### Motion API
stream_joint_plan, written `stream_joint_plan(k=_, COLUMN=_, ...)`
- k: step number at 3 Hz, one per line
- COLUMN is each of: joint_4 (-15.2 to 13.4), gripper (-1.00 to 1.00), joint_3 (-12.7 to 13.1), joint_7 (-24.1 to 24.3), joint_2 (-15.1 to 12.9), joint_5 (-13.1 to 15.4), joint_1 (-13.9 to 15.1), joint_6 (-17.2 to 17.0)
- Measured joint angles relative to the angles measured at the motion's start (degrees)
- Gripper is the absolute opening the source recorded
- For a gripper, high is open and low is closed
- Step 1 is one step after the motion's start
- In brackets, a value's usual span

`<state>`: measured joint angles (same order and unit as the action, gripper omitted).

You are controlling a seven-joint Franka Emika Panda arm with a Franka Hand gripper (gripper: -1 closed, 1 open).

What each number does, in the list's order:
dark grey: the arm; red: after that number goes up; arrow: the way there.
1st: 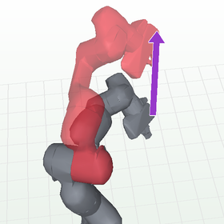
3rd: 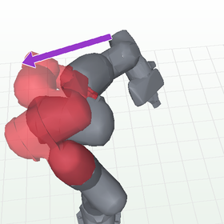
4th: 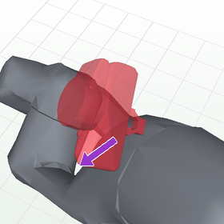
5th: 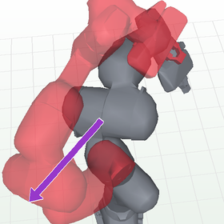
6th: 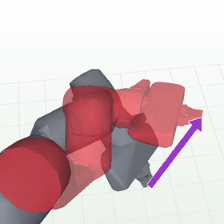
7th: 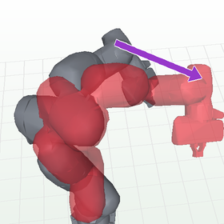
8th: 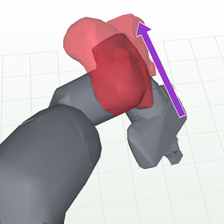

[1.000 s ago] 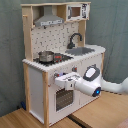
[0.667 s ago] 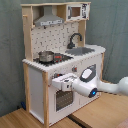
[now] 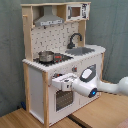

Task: Play with the kitchen

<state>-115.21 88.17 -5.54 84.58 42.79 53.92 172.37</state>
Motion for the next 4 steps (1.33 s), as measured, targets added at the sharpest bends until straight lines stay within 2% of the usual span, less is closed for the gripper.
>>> stream_joint_plan(k=4, joint_4=-0.7, gripper=-1.0, joint_3=0.4, joint_7=26.1, joint_2=-2.5, joint_5=-2.0, joint_1=0.2, joint_6=1.4)
